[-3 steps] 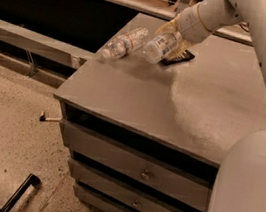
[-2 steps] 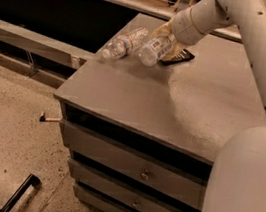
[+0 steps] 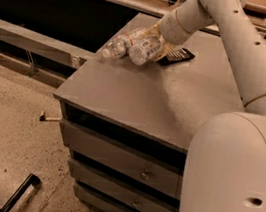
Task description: Move blue plastic bottle near water bottle
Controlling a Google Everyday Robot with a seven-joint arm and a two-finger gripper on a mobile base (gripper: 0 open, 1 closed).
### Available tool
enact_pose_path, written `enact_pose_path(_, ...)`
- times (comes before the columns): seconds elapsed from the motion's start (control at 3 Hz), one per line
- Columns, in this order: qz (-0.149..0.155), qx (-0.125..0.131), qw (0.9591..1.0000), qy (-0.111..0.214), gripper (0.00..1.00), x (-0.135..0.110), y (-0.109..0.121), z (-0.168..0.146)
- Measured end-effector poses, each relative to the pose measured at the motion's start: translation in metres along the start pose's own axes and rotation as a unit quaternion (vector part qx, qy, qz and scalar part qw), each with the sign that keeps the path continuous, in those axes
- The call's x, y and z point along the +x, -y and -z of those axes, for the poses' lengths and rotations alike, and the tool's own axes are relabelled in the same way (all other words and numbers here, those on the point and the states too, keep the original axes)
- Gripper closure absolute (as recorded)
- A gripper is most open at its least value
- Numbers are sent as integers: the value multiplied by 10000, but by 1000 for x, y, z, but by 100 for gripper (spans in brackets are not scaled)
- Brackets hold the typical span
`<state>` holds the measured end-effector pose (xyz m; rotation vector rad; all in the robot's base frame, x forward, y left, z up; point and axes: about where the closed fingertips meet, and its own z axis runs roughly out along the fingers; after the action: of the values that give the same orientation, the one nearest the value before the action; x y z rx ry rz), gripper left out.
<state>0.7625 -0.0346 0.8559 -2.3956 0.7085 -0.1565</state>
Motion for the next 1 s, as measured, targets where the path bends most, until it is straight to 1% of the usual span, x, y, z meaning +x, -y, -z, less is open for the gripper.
enact_pose_path(0.33,17,-11,10000,35,4,-2,0,-6)
enact_pose_path(0.67,18,-17,10000,47,0,-2,1,-6)
enact_pose_path(1.0,18,-17,10000,47,0,-2,3,-4)
